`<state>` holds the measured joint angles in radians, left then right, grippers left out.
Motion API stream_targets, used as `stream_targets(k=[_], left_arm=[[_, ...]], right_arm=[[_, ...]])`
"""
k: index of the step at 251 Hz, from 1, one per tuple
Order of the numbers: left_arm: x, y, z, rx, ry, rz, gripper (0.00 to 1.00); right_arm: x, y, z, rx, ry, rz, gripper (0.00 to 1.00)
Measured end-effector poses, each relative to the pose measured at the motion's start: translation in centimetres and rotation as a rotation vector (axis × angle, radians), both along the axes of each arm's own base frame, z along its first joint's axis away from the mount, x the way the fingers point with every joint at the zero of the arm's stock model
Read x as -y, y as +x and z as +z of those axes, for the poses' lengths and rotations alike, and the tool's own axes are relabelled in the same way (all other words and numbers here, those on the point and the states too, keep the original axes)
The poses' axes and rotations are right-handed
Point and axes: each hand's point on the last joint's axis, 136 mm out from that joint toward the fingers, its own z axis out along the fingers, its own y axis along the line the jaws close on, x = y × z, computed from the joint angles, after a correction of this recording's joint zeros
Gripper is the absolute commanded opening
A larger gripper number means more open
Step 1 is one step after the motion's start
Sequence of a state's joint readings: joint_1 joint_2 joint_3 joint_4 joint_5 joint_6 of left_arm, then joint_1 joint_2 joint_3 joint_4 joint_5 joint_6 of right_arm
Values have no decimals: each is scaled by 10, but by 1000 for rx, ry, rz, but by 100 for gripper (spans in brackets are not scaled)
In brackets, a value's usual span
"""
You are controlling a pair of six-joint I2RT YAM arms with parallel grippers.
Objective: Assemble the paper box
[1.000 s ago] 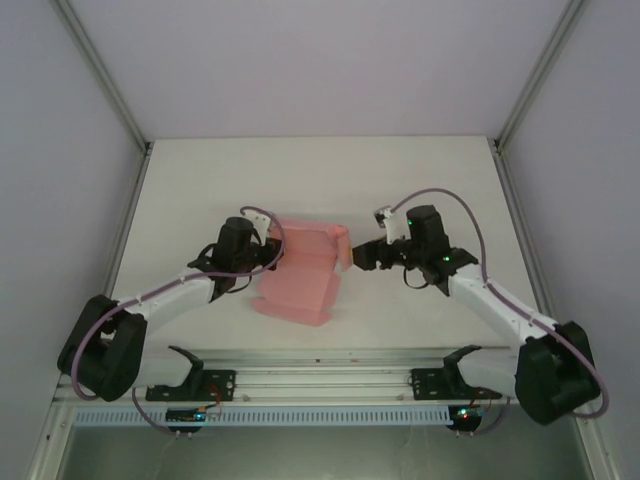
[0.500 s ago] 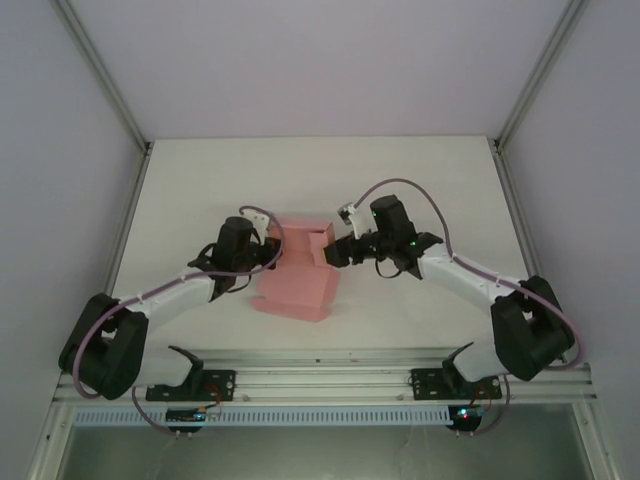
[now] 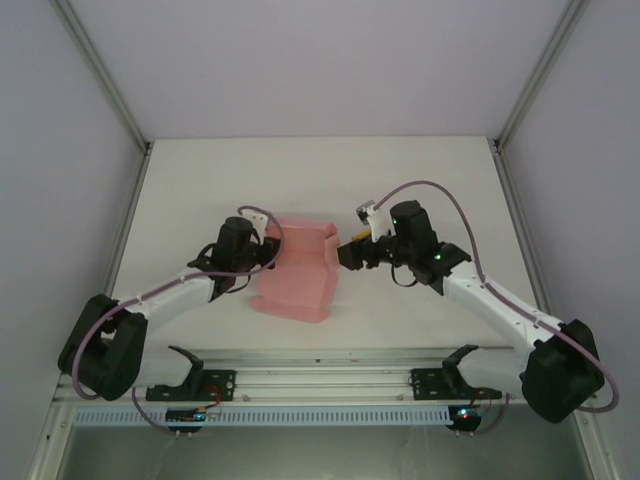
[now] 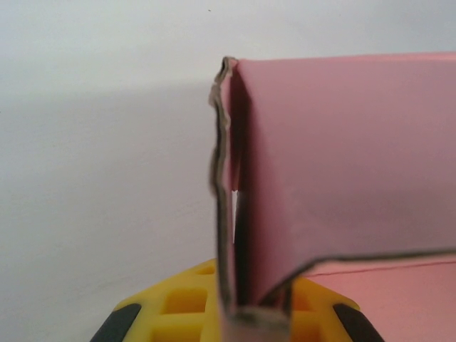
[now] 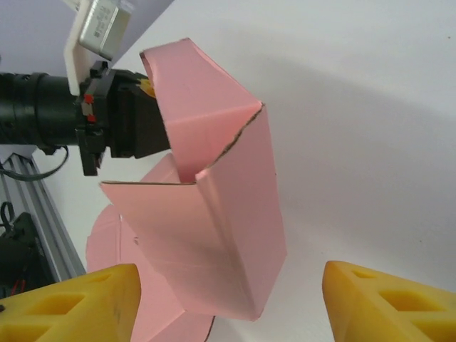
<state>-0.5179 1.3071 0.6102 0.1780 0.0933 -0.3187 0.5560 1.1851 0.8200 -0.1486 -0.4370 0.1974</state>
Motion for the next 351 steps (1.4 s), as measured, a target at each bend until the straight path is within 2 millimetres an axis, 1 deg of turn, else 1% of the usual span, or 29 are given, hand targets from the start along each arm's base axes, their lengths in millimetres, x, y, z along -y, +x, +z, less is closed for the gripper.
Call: stream_targets(k=[37, 52, 66, 80, 91, 105, 121, 127, 136, 143, 158, 170, 188, 199, 219, 248, 281, 331, 335, 344, 351], left_arm=[[1, -1, 0, -1, -3, -4, 0], [1, 0, -1, -3, -1, -4, 0], [0, 0, -2, -6, 1, -3, 0], [0, 0, -2, -6, 0, -1, 0], [0, 0, -2, -7, -1, 2, 0], [-2, 1, -3, -8, 5, 15, 0], [-7, 2, -5, -15, 19, 39, 0], [-8, 2, -6, -19, 25, 47, 0], [-11, 1, -8, -24, 34, 59, 0], [-13, 1, -9, -27, 42, 68, 0], [-17, 0, -11, -36, 57, 85, 0], [-19, 0, -10, -37, 63, 95, 0], [-20, -1, -6, -27, 61, 104, 0], [-20, -2, -3, -20, 58, 110, 0], [-19, -5, 2, -15, 53, 122, 0], [-17, -5, 9, -25, 64, 160, 0], [-15, -4, 21, -39, 62, 207, 0], [-12, -8, 24, -72, 50, 234, 0], [-12, -8, 24, -76, 50, 236, 0], [-12, -7, 24, -79, 52, 241, 0], [-11, -6, 24, -81, 52, 244, 0]], right_arm=[[-6, 8, -20, -40, -44, 15, 62], [-12, 13, -23, -48, -53, 25, 61], [-19, 18, -23, -50, -58, 33, 57], [-26, 22, -23, -49, -69, 38, 56], [-31, 25, -23, -47, -80, 37, 51], [-38, 29, -26, -42, -109, 32, 48], [-43, 34, -30, -34, -156, 10, 41], [-44, 36, -32, -33, -176, -8, 39], [-45, 40, -35, -26, -207, -29, 30], [-45, 42, -38, -19, -236, -49, 26], [-44, 49, -43, -2, -302, -104, 23], [-43, 55, -46, 14, -350, -155, 18], [-40, 65, -49, 33, -420, -232, 15], [-38, 73, -50, 39, -455, -288, 10], [-35, 86, -52, 37, -512, -390, 6], [-31, 99, -55, 19, -585, -533, 2], [-23, 110, -58, -14, -631, -681, 1], [-18, 108, -58, -18, -631, -772, 2], [-17, 108, -58, -13, -629, -777, 4], [-18, 108, -57, 4, -623, -781, 10], [-18, 108, -57, 26, -620, -774, 12]])
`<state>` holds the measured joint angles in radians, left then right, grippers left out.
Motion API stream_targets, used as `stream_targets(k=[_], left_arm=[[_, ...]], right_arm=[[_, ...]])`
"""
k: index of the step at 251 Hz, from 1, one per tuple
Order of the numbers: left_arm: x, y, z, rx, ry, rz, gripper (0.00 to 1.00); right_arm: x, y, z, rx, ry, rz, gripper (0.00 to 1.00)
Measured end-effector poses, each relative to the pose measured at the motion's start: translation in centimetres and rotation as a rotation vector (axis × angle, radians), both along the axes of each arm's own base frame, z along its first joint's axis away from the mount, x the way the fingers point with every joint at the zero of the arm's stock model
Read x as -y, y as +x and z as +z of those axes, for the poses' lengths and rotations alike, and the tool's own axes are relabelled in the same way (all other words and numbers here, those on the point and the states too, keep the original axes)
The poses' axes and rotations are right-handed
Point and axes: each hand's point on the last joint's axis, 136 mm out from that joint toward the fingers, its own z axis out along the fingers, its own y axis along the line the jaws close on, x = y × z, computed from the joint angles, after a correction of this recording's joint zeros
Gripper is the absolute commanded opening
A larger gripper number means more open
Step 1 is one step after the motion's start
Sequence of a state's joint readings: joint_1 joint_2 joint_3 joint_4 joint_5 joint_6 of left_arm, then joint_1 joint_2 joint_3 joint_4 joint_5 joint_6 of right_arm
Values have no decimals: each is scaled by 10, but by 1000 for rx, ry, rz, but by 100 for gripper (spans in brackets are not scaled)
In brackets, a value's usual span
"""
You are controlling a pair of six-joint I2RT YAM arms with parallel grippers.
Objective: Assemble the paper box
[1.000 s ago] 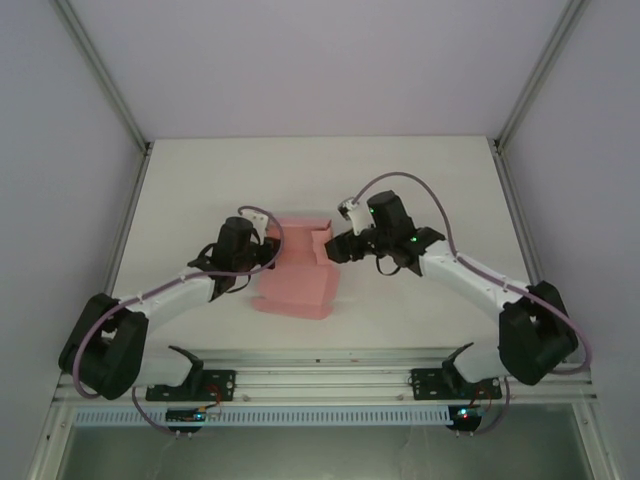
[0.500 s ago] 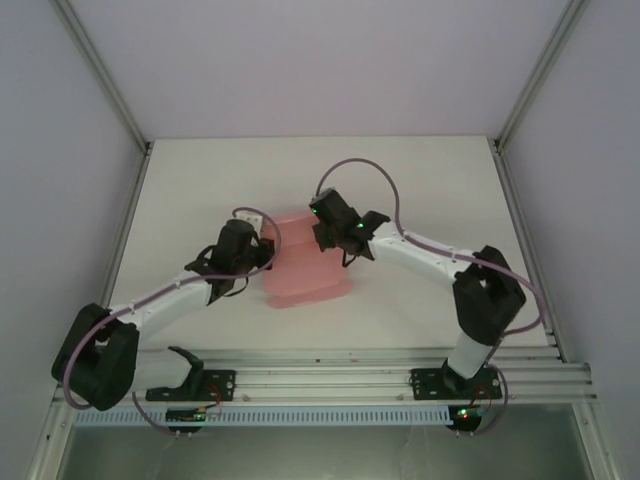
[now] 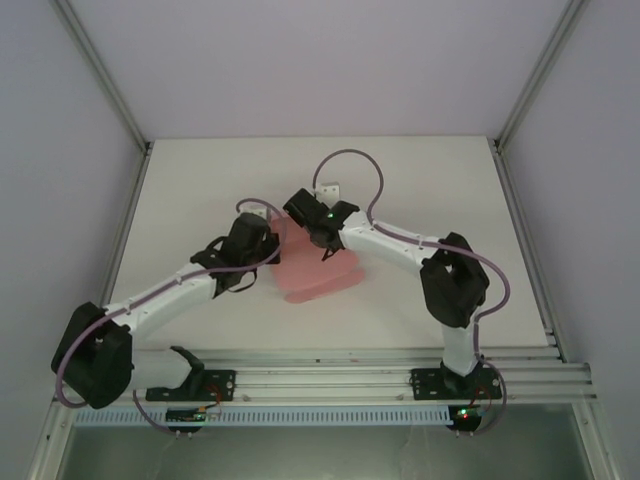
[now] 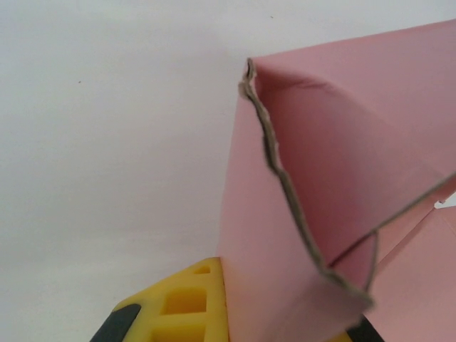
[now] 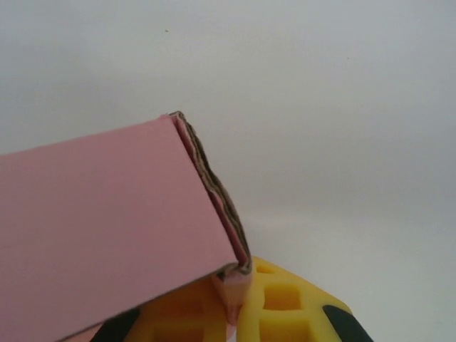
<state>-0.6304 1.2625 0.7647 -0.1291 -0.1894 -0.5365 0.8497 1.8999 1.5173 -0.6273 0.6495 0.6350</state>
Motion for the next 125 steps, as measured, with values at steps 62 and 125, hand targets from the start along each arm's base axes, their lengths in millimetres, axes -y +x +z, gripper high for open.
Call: stream_targets(k=[62, 125], left_arm=[[-7, 6, -21, -47, 61, 28, 0], [2, 37, -12, -32, 86, -82, 0]], right_arm=[[-3, -16, -9, 43, 224, 256, 67], [6, -37, 12, 29, 537, 448, 99]])
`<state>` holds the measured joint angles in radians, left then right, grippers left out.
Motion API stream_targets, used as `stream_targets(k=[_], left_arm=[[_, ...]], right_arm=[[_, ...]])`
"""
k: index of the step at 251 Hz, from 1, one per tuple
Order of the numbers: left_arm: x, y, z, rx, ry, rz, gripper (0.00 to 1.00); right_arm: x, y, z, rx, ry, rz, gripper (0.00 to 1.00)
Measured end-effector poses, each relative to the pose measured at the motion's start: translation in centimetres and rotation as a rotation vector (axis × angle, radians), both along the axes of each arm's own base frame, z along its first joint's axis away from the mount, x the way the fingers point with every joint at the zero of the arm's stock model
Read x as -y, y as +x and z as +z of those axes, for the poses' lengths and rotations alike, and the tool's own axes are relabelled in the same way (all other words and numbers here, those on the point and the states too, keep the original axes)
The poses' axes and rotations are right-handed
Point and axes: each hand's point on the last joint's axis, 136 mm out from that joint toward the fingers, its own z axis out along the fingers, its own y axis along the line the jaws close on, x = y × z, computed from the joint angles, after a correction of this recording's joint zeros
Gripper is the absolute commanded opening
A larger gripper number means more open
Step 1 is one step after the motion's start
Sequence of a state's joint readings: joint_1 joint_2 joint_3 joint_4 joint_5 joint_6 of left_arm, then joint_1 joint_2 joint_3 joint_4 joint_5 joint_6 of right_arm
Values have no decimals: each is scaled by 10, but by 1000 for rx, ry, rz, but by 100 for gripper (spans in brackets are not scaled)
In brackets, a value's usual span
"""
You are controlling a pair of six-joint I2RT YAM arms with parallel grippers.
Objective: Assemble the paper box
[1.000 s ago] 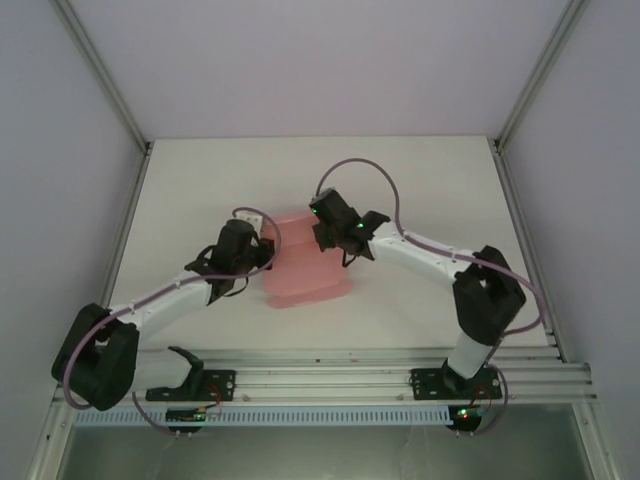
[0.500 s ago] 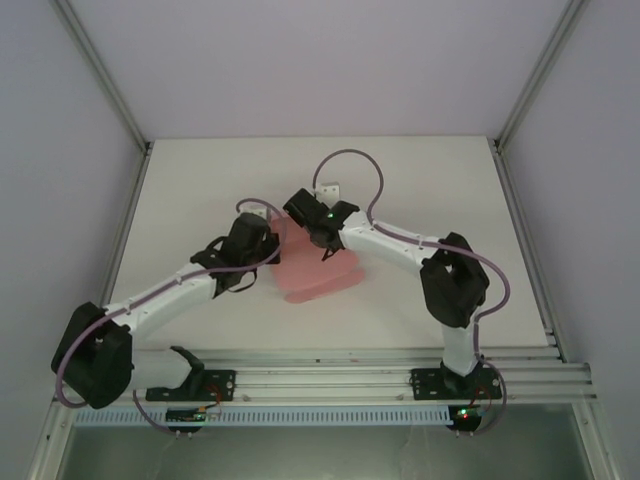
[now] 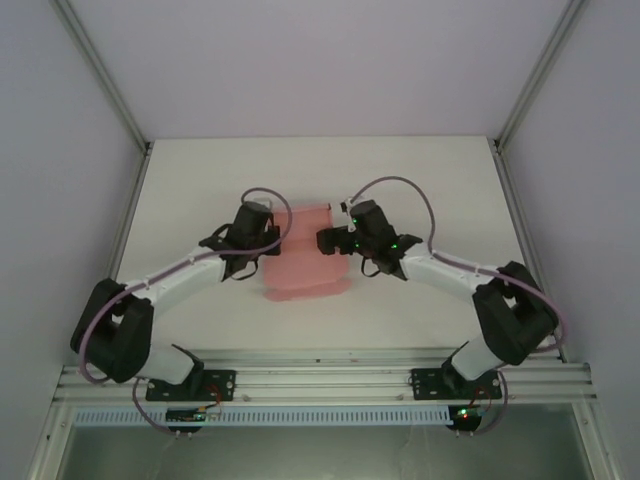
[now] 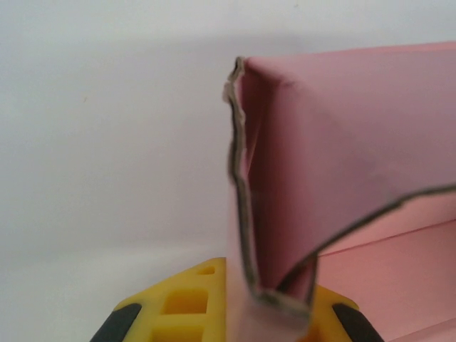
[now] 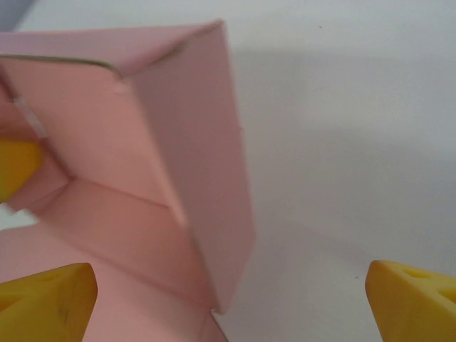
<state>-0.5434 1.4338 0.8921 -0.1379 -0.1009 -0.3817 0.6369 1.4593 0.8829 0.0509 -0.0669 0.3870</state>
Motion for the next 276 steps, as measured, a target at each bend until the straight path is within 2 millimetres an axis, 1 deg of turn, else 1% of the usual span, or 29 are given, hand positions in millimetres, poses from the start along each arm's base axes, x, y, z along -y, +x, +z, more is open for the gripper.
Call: stream_targets(k=[14, 29, 41, 54, 68, 84, 96, 121, 133, 154, 171, 198, 220, 227, 236, 247, 256, 270, 276], left_arm=[[3, 7, 9, 8, 16, -54, 0], [5, 16, 19, 10, 41, -122, 0], [5, 24, 24, 10, 85, -178, 0], [5, 30, 28, 1, 136, -233, 0], [7, 34, 28, -11, 202, -314, 0], [11, 31, 23, -32, 274, -425, 0], [13, 25, 17, -61, 334, -509, 0], [22, 12, 4, -136, 449, -675, 0], [30, 9, -2, -161, 502, -750, 0], [44, 7, -10, -183, 595, -848, 0], [55, 7, -20, -199, 681, -910, 0], [66, 11, -41, -233, 802, -969, 0], [70, 16, -55, -258, 869, -992, 0], [70, 17, -59, -266, 884, -998, 3], [72, 19, -62, -277, 901, -1005, 10], [74, 20, -65, -282, 916, -1014, 14], [75, 22, -67, -287, 932, -1018, 21], [77, 24, -70, -285, 956, -1026, 23], [78, 25, -71, -285, 966, -1026, 26]], right_arm=[[6, -2, 17, 14, 34, -6, 99], [21, -2, 35, 26, 61, -42, 99], [36, -2, 48, 38, 78, -82, 99], [53, -4, 57, 46, 92, -123, 99], [73, -8, 60, 44, 95, -174, 99], [93, -16, 56, 26, 82, -222, 99], [105, -24, 48, 1, 62, -250, 99], [124, -41, 31, -53, 19, -285, 99], [131, -48, 22, -83, -2, -298, 99], [139, -58, 9, -130, -24, -315, 99], [143, -64, -1, -164, -36, -325, 99], [147, -72, -18, -215, -55, -337, 99], [151, -75, -24, -243, -63, -351, 99], [152, -75, -25, -247, -65, -355, 99], [152, -75, -26, -251, -64, -359, 99], [153, -74, -27, -254, -65, -361, 98], [153, -74, -28, -257, -66, -362, 99], [154, -74, -29, -262, -68, -364, 99], [154, -75, -30, -265, -69, -365, 99]])
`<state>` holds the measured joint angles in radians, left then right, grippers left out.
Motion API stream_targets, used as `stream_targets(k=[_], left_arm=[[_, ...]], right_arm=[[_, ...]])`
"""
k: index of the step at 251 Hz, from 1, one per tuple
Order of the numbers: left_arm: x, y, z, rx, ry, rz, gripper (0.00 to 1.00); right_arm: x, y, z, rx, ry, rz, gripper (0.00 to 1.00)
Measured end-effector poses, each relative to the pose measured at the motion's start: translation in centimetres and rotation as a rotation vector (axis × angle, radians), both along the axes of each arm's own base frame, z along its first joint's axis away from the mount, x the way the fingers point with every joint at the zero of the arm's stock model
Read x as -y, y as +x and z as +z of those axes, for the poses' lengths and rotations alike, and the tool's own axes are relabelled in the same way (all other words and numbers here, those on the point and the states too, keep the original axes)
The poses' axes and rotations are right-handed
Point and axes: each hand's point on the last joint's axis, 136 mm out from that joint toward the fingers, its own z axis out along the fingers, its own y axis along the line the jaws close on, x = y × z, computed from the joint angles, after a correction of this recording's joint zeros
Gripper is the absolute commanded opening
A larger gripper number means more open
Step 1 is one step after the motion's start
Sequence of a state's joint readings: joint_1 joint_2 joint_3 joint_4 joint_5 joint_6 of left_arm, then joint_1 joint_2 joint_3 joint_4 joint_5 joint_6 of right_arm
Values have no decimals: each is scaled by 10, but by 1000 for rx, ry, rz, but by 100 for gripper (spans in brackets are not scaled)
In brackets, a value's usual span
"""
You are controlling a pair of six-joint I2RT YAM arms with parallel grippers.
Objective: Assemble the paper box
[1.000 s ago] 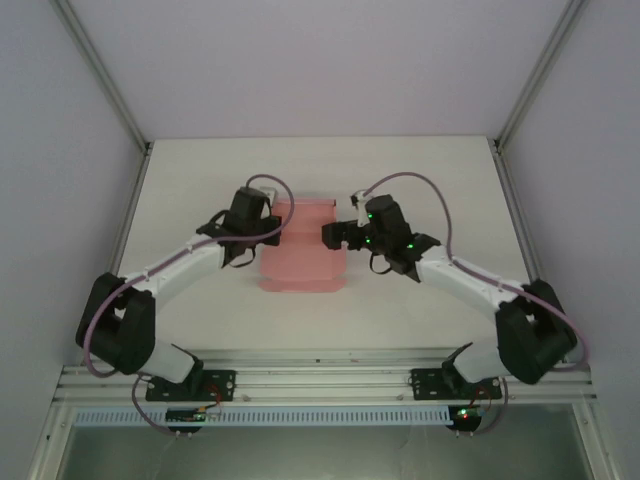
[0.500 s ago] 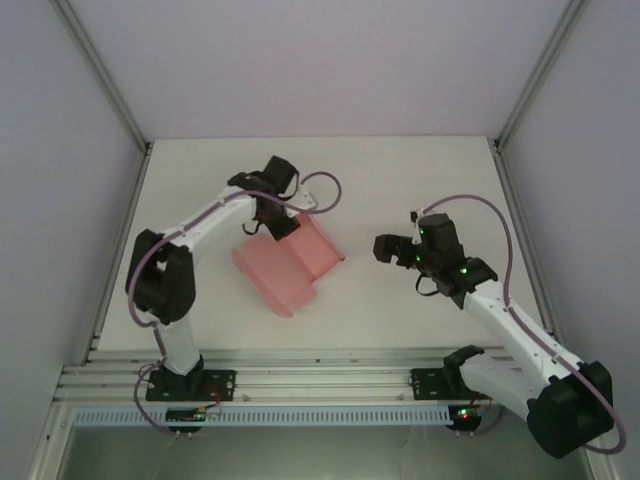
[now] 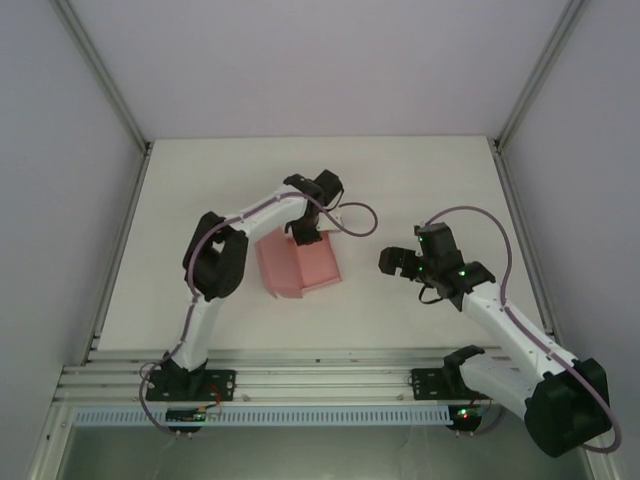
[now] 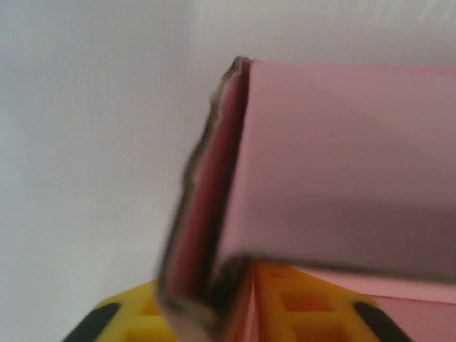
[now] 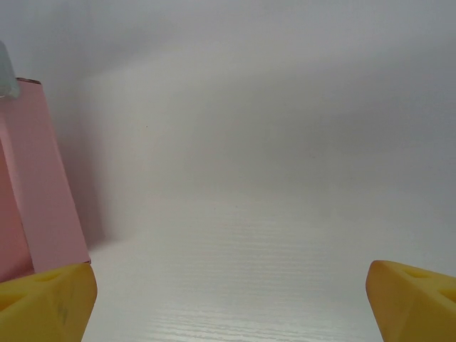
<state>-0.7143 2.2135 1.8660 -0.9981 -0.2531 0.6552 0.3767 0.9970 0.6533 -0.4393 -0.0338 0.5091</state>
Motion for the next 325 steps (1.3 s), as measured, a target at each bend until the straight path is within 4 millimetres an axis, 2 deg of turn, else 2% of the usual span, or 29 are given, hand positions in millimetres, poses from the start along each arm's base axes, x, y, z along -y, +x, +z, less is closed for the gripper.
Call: stream_targets(k=[45, 85, 96, 103, 106, 123, 141, 179, 192, 209, 227, 237, 262, 286, 307, 325], left_arm=[[7, 8, 2, 25, 13, -10, 51], [13, 13, 15, 51, -7, -17, 63], [15, 12, 17, 53, -15, -14, 74], [16, 12, 20, 56, -22, -17, 96], [16, 12, 21, 57, -28, -11, 100], [21, 12, 33, 77, -68, -11, 100], [26, 14, 54, 134, -148, 22, 99], [18, 19, 123, 304, -399, 223, 100], [3, 21, 149, 363, -504, 342, 100], [-25, 22, 178, 421, -639, 515, 100], [-62, 19, 195, 470, -760, 689, 100], [-84, 15, 197, 494, -810, 781, 100], [-136, -9, 182, 526, -887, 999, 100], [-175, -33, 151, 516, -905, 1169, 100], [-202, -50, 125, 507, -893, 1294, 100], [-214, -61, 112, 501, -891, 1354, 100]], right_arm=[[4, -3, -8, -20, -1, -9, 99], [7, -5, -14, -38, 2, -14, 99], [5, -5, -14, -36, 9, -9, 99], [4, -4, -12, -29, 13, -1, 99], [3, -3, -12, -25, 17, 2, 99], [-2, 1, -7, 5, 25, 39, 99], [-9, 7, -2, 43, 21, 97, 99], [-34, 26, 8, 82, 11, 258, 99], [-46, 36, 14, 98, 7, 316, 99], [-63, 50, 20, 114, -6, 404, 98], [-84, 66, 24, 121, -37, 502, 97], [-97, 75, 26, 127, -60, 557, 96], [-135, 95, 23, 133, -132, 708, 94], [-168, 108, 12, 120, -209, 844, 93], [-190, 115, -2, 92, -270, 948, 90], [-205, 118, -16, 60, -306, 1024, 87]])
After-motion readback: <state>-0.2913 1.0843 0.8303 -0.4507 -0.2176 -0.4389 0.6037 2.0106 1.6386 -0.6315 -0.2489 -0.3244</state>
